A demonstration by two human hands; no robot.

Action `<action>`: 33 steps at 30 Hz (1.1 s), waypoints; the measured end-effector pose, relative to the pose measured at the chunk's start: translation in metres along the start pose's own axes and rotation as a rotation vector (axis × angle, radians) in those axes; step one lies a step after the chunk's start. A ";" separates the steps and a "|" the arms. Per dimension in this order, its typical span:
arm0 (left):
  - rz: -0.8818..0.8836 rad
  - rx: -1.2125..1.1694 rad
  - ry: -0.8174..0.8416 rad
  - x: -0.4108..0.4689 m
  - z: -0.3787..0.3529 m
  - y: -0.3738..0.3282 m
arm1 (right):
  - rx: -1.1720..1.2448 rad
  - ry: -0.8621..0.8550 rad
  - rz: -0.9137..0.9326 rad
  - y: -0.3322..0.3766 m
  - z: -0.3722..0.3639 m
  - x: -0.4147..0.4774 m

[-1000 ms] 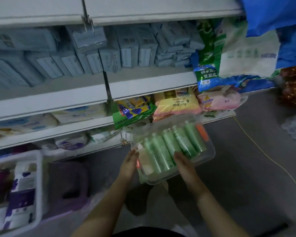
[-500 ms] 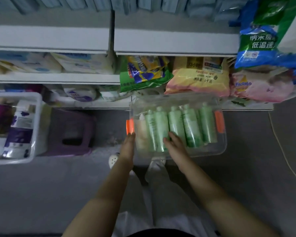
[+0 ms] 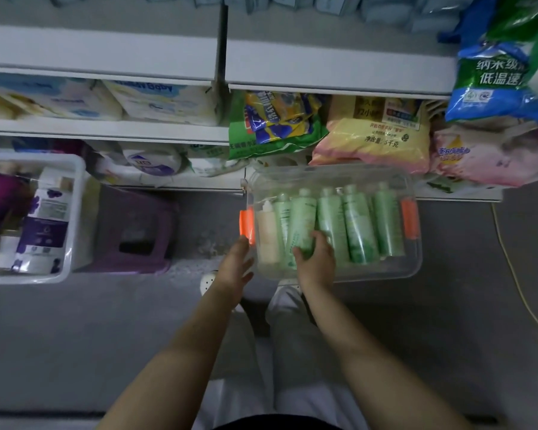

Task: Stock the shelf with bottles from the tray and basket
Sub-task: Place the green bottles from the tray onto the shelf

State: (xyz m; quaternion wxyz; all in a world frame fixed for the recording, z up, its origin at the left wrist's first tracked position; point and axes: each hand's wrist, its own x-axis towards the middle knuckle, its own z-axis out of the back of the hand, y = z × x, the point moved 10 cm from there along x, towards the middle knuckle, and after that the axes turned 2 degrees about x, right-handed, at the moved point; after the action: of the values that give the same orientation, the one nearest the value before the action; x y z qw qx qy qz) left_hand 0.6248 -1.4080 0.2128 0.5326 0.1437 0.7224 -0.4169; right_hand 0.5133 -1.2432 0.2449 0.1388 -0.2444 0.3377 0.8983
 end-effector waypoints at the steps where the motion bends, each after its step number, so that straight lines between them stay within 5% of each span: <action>1: 0.004 0.003 0.006 0.001 0.001 0.000 | 0.030 -0.007 -0.017 0.000 -0.002 0.000; 11: 0.047 0.138 0.119 -0.004 0.006 -0.014 | 0.163 0.102 -0.166 -0.023 -0.019 0.010; 17: -0.004 0.182 0.187 -0.023 0.013 -0.043 | 0.589 0.202 -0.193 0.007 -0.009 -0.021; 21: -0.115 0.078 0.183 -0.046 0.016 -0.076 | 0.667 0.320 -0.054 0.048 -0.002 -0.051; 33: -0.435 -0.542 -0.069 -0.155 0.068 -0.121 | 0.274 0.810 0.523 0.206 -0.001 -0.130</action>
State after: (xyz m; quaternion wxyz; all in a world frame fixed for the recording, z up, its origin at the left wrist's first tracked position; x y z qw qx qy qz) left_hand 0.6506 -1.4969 0.3992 0.4741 -0.1745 0.8021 -0.3185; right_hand 0.5379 -1.4062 0.4247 -0.2025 -0.4603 0.5294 0.6833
